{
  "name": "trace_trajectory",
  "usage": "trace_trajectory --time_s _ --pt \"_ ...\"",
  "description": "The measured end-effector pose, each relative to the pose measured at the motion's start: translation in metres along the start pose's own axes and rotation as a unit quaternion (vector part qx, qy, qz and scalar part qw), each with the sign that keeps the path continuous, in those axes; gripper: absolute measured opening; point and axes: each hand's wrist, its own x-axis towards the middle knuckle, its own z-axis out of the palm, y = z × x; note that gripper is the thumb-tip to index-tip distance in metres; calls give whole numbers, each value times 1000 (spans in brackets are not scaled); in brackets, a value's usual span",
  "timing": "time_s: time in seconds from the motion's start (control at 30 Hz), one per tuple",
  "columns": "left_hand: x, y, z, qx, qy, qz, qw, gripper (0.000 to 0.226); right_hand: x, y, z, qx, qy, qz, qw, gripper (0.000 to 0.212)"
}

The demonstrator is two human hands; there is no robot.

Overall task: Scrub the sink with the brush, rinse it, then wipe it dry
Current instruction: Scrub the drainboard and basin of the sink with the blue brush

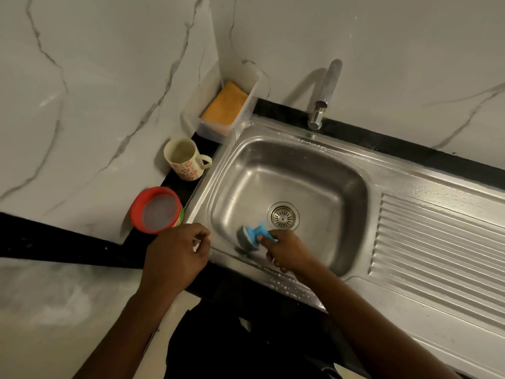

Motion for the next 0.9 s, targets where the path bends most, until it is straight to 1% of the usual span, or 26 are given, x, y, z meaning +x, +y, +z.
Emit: trace_trajectory --time_s 0.07,0.17,0.23,0.37,0.43,0.5,0.53,0.63,0.67,0.7,0.73,0.8,0.83,0.9 --pt "-2 -1 3 1 -9 -8 1000 9 11 -10 7 48 -14 25 998 28" --pt "2 -5 5 2 -26 -6 1000 11 38 -25 26 7 -13 18 1000 33" --pt "8 -8 4 1 -30 10 1000 10 53 -37 39 12 -25 28 999 32" --pt "30 -16 -6 -13 -32 33 999 9 64 -59 56 66 -42 50 996 53" --pt "41 -18 -10 -20 -34 41 998 11 68 -65 62 92 -44 56 993 53" --pt "50 -22 -13 -27 -41 48 998 9 79 -73 67 163 -19 77 983 48" --pt "54 -24 -13 -32 -46 52 997 9 92 -78 67 209 6 84 974 45" --pt "63 -30 -14 -34 -70 58 995 11 153 -102 44 322 113 102 934 38" --pt "67 -32 -14 -28 -75 59 995 12 174 -110 33 349 135 116 920 38" --pt "70 -34 -14 -22 -76 61 995 12 187 -115 24 363 137 127 913 40" --pt "73 -35 -14 -19 -74 65 995 11 193 -113 21 369 128 130 911 41" --pt "79 -36 -14 -19 -75 73 994 10 179 -95 31 326 65 139 933 35" --pt "82 -36 -14 -18 -77 80 994 10 163 -82 41 288 13 151 946 31" --pt "86 -37 -12 -6 -87 91 992 9 134 -53 63 202 -105 194 954 35"
